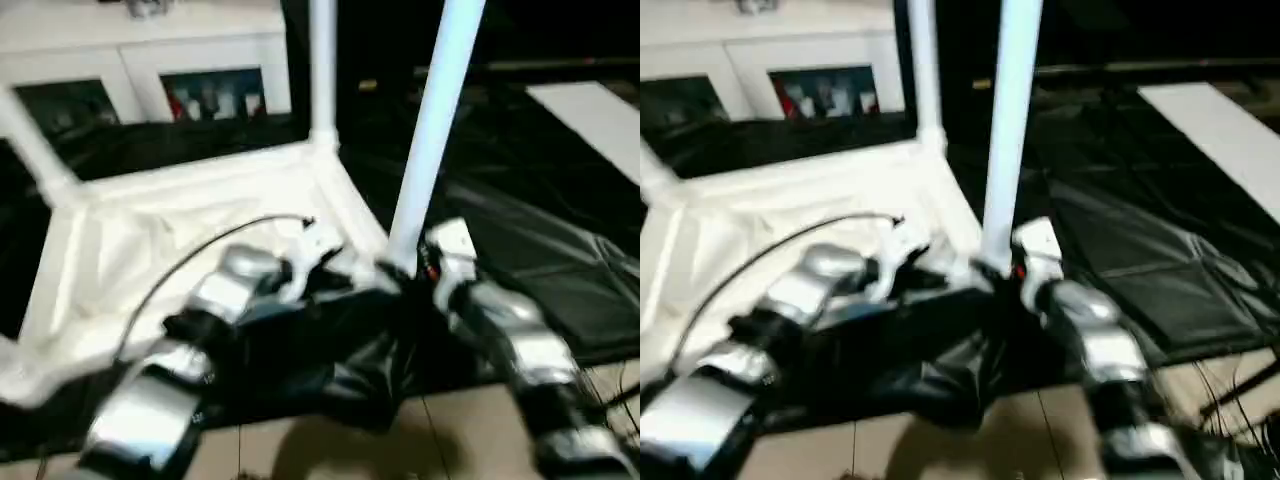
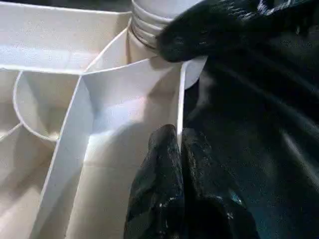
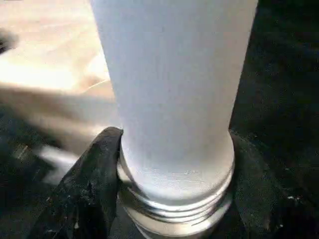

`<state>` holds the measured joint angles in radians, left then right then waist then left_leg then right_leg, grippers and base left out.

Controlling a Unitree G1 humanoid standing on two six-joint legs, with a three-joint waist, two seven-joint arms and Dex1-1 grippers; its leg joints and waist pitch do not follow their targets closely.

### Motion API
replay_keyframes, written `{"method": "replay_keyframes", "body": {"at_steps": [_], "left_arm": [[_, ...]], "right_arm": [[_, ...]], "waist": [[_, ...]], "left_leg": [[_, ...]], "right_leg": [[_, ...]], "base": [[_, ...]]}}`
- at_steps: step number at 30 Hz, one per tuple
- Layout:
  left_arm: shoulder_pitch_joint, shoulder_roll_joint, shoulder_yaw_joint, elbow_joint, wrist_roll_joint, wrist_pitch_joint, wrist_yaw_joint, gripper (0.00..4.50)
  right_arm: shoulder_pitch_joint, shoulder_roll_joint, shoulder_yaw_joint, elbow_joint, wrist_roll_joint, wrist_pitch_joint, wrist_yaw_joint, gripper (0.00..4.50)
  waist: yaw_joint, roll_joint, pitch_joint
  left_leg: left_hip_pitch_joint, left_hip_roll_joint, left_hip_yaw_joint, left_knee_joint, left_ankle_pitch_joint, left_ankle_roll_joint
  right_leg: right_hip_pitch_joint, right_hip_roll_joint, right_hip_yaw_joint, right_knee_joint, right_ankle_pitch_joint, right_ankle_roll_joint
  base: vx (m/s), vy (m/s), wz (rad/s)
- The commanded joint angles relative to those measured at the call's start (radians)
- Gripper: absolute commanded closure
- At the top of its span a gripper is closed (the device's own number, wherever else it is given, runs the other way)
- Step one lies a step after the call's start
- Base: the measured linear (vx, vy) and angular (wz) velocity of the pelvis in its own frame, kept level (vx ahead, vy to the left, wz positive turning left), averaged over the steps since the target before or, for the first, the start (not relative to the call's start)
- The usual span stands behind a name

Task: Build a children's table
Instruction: Rotate leg to tighten

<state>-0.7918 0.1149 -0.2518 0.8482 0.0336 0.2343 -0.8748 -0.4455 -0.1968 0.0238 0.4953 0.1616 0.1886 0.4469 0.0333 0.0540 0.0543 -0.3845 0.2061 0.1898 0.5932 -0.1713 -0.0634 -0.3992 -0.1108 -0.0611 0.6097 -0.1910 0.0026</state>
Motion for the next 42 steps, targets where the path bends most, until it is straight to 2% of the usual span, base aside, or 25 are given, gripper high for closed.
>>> {"method": "replay_keyframes", "body": {"at_steps": [1, 4, 6, 9, 11, 12, 15, 18, 21, 22, 24, 25, 26, 27, 29, 31, 32, 33, 34, 35, 36, 38, 39, 40, 42], "left_arm": [[-0.031, -0.051, 0.049, 0.085, -0.015, 0.004, 0.186, 4.50], [-0.054, -0.086, 0.061, 0.129, -0.014, -0.008, 0.259, 4.50], [-0.061, -0.096, 0.058, 0.141, -0.009, -0.015, 0.271, 4.50], [-0.069, -0.107, 0.053, 0.155, 0.005, -0.030, 0.266, 4.50], [-0.070, -0.110, 0.047, 0.158, 0.013, -0.039, 0.249, 4.50], [-0.067, -0.107, 0.039, 0.155, 0.020, -0.045, 0.229, 4.50], [-0.062, -0.097, 0.017, 0.153, 0.027, -0.066, 0.175, 4.50], [-0.048, -0.081, -0.003, 0.139, 0.024, -0.092, 0.104, 4.50], [-0.024, -0.054, -0.025, 0.097, 0.021, -0.104, 0.021, 4.50], [-0.017, -0.046, -0.032, 0.086, 0.022, -0.118, -0.006, 4.50], [0.007, -0.015, -0.048, 0.045, 0.019, -0.142, -0.101, 4.50], [0.010, -0.012, -0.049, 0.042, 0.018, -0.145, -0.110, 4.50], [0.010, -0.011, -0.050, 0.041, 0.018, -0.146, -0.112, 4.50], [0.015, 0.002, -0.056, 0.031, 0.021, -0.145, -0.138, 4.50], [0.033, 0.027, -0.067, -0.008, 0.002, -0.153, -0.225, 4.50], [0.039, 0.034, -0.070, -0.023, -0.007, -0.155, -0.252, 4.50], [0.046, 0.045, -0.073, -0.044, -0.018, -0.152, -0.284, 4.50], [0.052, 0.055, -0.076, -0.062, -0.025, -0.149, -0.308, 4.50], [0.057, 0.064, -0.079, -0.079, -0.030, -0.148, -0.328, 4.50], [0.061, 0.070, -0.080, -0.091, -0.032, -0.146, -0.339, 4.50], [0.067, 0.080, -0.083, -0.107, -0.035, -0.143, -0.359, 4.50], [0.074, 0.092, -0.088, -0.127, -0.038, -0.141, -0.386, 4.50], [0.082, 0.102, -0.090, -0.145, -0.042, -0.136, -0.413, 4.50], [0.082, 0.103, -0.090, -0.147, -0.042, -0.135, -0.415, 4.50], [0.092, 0.116, -0.091, -0.165, -0.044, -0.128, -0.435, 4.50]], "right_arm": [[-0.034, 0.082, -0.039, 0.103, 0.008, 0.010, -0.192, 1.82], [-0.080, 0.130, -0.055, 0.173, -0.002, -0.007, -0.298, 1.82], [-0.101, 0.143, -0.050, 0.203, -0.016, -0.015, -0.324, 1.82], [-0.129, 0.163, -0.043, 0.238, -0.025, -0.041, -0.306, 1.82], [-0.136, 0.173, -0.040, 0.244, -0.025, -0.063, -0.274, 1.82], [-0.130, 0.183, -0.052, 0.229, -0.002, -0.077, -0.231, 1.12], [-0.107, 0.172, -0.031, 0.183, -0.006, -0.116, -0.174, 1.05], [-0.081, 0.136, -0.026, 0.132, -0.001, -0.134, -0.139, 0.70], [-0.034, 0.071, -0.013, 0.028, 0.014, -0.098, -0.060, 0.60], [-0.021, 0.048, -0.007, 0.004, 0.012, -0.092, -0.035, 0.34], [0.037, -0.064, 0.008, -0.095, 0.013, -0.049, 0.095, 0.27], [0.043, -0.075, 0.009, -0.104, 0.012, -0.044, 0.109, 0.22], [0.044, -0.078, 0.009, -0.106, 0.012, -0.043, 0.113, 0.11], [0.066, -0.128, 0.024, -0.140, 0.026, -0.021, 0.197, 0.11], [0.111, -0.217, 0.062, -0.205, 0.040, -0.015, 0.347, 0.11], [0.125, -0.238, 0.071, -0.229, 0.056, -0.009, 0.390, 0.11], [0.137, -0.251, 0.071, -0.254, 0.083, 0.010, 0.424, 0.11], [0.148, -0.264, 0.072, -0.280, 0.109, 0.028, 0.458, 0.11], [0.158, -0.275, 0.079, -0.302, 0.125, 0.041, 0.486, 0.11], [0.164, -0.284, 0.083, -0.318, 0.134, 0.053, 0.501, 0.11], [0.171, -0.296, 0.093, -0.331, 0.137, 0.059, 0.520, 0.11], [0.172, -0.303, 0.099, -0.329, 0.132, 0.060, 0.529, 0.11], [0.165, -0.298, 0.097, -0.318, 0.113, 0.051, 0.524, 0.11], [0.165, -0.298, 0.097, -0.317, 0.111, 0.049, 0.523, 0.11], [0.156, -0.290, 0.096, -0.303, 0.106, 0.041, 0.522, 0.11]], "waist": [[0.000, -0.006, -0.064], [-0.002, -0.006, -0.065], [-0.002, -0.007, -0.067], [-0.001, -0.007, -0.068], [-0.001, -0.007, -0.066], [-0.002, -0.007, -0.066], [-0.001, -0.009, -0.067], [0.000, -0.012, -0.070], [0.006, -0.014, -0.074], [0.007, -0.013, -0.073], [0.011, -0.014, -0.071], [0.016, -0.015, -0.070], [0.016, -0.015, -0.070], [0.018, -0.010, -0.068], [0.026, -0.011, -0.064], [0.028, -0.012, -0.065], [0.029, -0.008, -0.066], [0.030, -0.011, -0.067], [0.032, -0.006, -0.067], [0.032, -0.008, -0.067], [0.033, -0.004, -0.066], [0.032, -0.006, -0.066], [0.031, -0.004, -0.066], [0.032, 0.002, -0.065], [0.034, -0.001, -0.065]], "left_leg": [[0.014, 0.007, -0.007, -0.073, -0.245, 0.018], [0.015, 0.006, -0.006, -0.072, -0.242, 0.020], [0.013, 0.005, -0.006, -0.072, -0.234, 0.026], [0.009, 0.005, -0.006, -0.071, -0.206, 0.045], [0.010, 0.005, -0.005, -0.071, -0.218, 0.051], [0.011, 0.006, -0.005, -0.072, -0.230, 0.054], [0.008, 0.008, -0.007, -0.073, -0.225, 0.063], [0.009, 0.008, -0.005, -0.069, -0.186, 0.081], [0.007, 0.009, -0.003, -0.063, -0.134, 0.115], [0.007, 0.010, -0.004, -0.064, -0.132, 0.119], [0.008, 0.010, -0.003, -0.063, -0.139, 0.125], [0.012, 0.013, -0.001, -0.063, -0.152, 0.127], [0.012, 0.013, -0.001, -0.063, -0.152, 0.127], [0.012, 0.013, -0.001, -0.067, -0.179, 0.116], [0.015, 0.019, -0.002, -0.070, -0.228, 0.099], [0.011, 0.018, -0.002, -0.070, -0.219, 0.096], [0.011, 0.018, -0.003, -0.070, -0.217, 0.094], [0.011, 0.018, -0.003, -0.070, -0.211, 0.099], [0.011, 0.019, -0.004, -0.070, -0.206, 0.101], [0.011, 0.020, -0.003, -0.069, -0.202, 0.104], [0.012, 0.020, -0.003, -0.070, -0.204, 0.105], [0.010, 0.020, -0.003, -0.070, -0.201, 0.103], [0.013, 0.020, -0.003, -0.070, -0.210, 0.097], [0.014, 0.021, -0.003, -0.071, -0.214, 0.092], [0.013, 0.020, -0.003, -0.071, -0.216, 0.082]], "right_leg": [[0.044, -0.024, 0.026, -0.083, -0.197, -0.223], [0.042, -0.023, 0.025, -0.084, -0.185, -0.225], [0.046, -0.023, 0.024, -0.083, -0.165, -0.224], [0.050, -0.024, 0.023, -0.079, -0.118, -0.230], [0.050, -0.025, 0.022, -0.082, -0.135, -0.231], [0.049, -0.025, 0.022, -0.084, -0.151, -0.230], [0.052, -0.027, 0.023, -0.083, -0.141, -0.226], [0.054, -0.026, 0.023, -0.077, -0.085, -0.243], [0.057, -0.026, 0.024, -0.067, -0.014, -0.260], [0.057, -0.026, 0.024, -0.068, -0.012, -0.261], [0.059, -0.023, 0.023, -0.070, -0.023, -0.262], [0.056, -0.025, 0.026, -0.074, -0.040, -0.260], [0.056, -0.025, 0.026, -0.074, -0.040, -0.260], [0.054, -0.025, 0.024, -0.076, -0.090, -0.255], [0.053, -0.029, 0.027, -0.084, -0.164, -0.237], [0.054, -0.028, 0.027, -0.082, -0.156, -0.239], [0.052, -0.028, 0.027, -0.080, -0.146, -0.242], [0.055, -0.027, 0.027, -0.079, -0.129, -0.245], [0.054, -0.027, 0.026, -0.077, -0.119, -0.249], [0.054, -0.026, 0.027, -0.077, -0.110, -0.251], [0.052, -0.026, 0.026, -0.076, -0.104, -0.257], [0.051, -0.027, 0.025, -0.075, -0.100, -0.261], [0.049, -0.027, 0.025, -0.076, -0.113, -0.262], [0.047, -0.028, 0.025, -0.076, -0.119, -0.262], [0.048, -0.027, 0.026, -0.076, -0.115, -0.264]], "base": [[0.000, 0.000, 0.00], [0.000, 0.000, 0.00], [0.000, 0.000, 0.00], [0.000, 0.000, 0.00], [0.000, 0.000, 0.00], [0.000, 0.000, 0.00], [0.000, 0.000, 0.00], [0.000, 0.000, 0.00], [0.000, 0.000, 0.00], [0.000, 0.000, 0.00], [0.000, 0.000, 0.00], [0.000, 0.000, 0.00], [0.000, 0.000, 0.00], [0.000, 0.000, 0.00], [0.000, 0.000, 0.00], [0.000, 0.000, 0.00], [0.000, 0.000, 0.00], [0.000, 0.000, 0.00], [0.000, 0.000, 0.00], [0.000, 0.000, 0.00], [0.000, 0.000, 0.00], [0.000, 0.000, 0.00], [0.000, 0.000, 0.00], [0.000, 0.000, 0.00], [0.000, 0.000, 0.00]]}}
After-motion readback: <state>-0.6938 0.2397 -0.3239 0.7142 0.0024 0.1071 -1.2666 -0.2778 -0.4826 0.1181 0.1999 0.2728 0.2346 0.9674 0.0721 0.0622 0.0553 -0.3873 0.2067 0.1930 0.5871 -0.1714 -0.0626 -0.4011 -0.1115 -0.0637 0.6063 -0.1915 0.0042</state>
